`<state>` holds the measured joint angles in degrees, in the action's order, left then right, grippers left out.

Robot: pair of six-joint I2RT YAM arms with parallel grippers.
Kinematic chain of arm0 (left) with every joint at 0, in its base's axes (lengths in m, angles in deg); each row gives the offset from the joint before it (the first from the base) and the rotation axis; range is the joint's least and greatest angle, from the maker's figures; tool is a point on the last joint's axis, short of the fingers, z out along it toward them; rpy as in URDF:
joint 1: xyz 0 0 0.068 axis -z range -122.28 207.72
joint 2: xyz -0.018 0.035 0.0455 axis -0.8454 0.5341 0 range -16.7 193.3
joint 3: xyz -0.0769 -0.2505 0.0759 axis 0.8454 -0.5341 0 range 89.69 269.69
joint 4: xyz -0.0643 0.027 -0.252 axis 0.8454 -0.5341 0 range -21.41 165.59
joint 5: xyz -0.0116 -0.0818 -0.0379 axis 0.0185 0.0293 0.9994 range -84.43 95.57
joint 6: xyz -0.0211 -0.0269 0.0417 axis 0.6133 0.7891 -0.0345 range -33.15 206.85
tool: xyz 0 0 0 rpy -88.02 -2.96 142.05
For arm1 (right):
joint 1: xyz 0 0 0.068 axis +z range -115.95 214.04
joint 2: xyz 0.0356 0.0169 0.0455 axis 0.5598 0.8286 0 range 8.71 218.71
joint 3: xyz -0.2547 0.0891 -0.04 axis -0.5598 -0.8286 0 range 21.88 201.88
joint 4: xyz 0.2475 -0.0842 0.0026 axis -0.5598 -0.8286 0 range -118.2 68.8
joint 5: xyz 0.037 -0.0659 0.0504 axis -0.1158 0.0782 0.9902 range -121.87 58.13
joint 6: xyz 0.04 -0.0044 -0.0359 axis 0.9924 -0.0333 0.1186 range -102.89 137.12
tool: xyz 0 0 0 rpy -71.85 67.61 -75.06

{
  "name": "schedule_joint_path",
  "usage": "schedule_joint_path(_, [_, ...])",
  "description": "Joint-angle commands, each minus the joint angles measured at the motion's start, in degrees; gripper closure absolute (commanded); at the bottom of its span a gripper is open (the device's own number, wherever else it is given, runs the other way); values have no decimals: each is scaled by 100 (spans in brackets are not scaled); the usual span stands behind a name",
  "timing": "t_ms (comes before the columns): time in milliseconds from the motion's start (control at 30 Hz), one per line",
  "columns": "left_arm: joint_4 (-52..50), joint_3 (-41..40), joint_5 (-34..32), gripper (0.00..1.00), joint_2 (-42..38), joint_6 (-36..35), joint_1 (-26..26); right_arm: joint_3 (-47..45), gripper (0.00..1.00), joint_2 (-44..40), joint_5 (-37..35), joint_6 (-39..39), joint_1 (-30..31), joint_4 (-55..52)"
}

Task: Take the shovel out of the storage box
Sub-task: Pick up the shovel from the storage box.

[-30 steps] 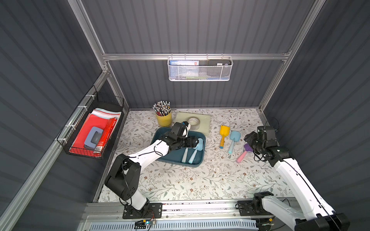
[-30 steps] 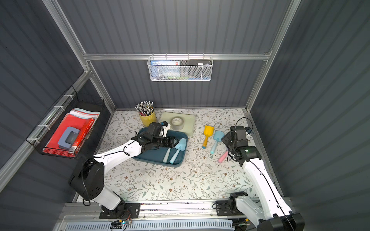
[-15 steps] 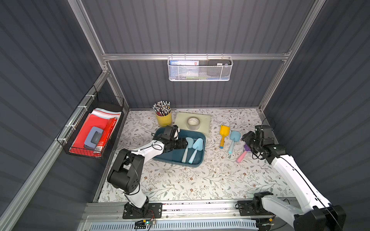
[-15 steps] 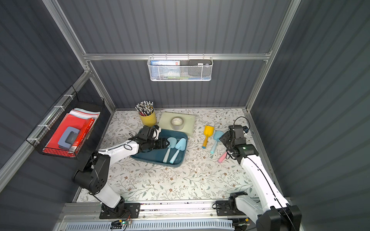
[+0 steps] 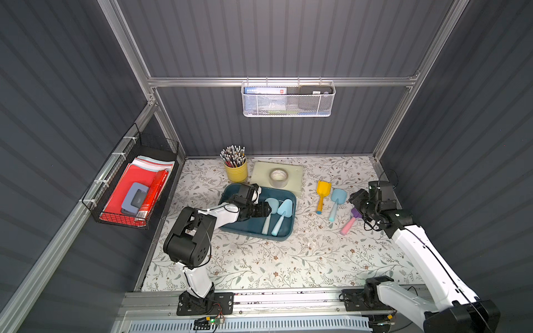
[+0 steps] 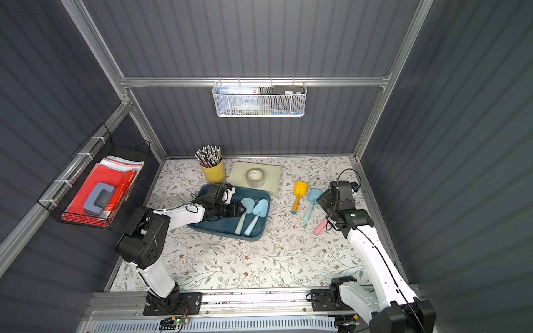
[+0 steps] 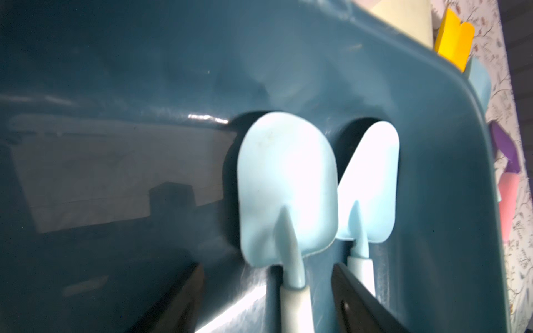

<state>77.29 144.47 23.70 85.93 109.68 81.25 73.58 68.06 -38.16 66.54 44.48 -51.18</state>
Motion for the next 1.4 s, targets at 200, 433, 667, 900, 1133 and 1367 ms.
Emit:
schedule_joint_path(200, [539,-96,575,50,536,55,-33,-91,40,-20,-24,-71,20,38])
schedule_joint_path(433, [482,-63,546,81,572,2,-33,-117,40,28,15,-65,20,70])
schedule_joint_path(667, [438,21,518,96,592,-15,-33,-99,40,116,85,-91,20,124])
schedule_joint_path(900, [144,373,440,100,316,4,-33,-127,40,187,177,-98,20,202])
schedule_joint_path(1133, [-314,1161,239,100,-403,148,-76,-186,40,195,573,-301,90,573])
schedule_joint_path(1367, [-616,2139,62,100,-811,583,-105,-891,33,16,2691,-355,314,2743])
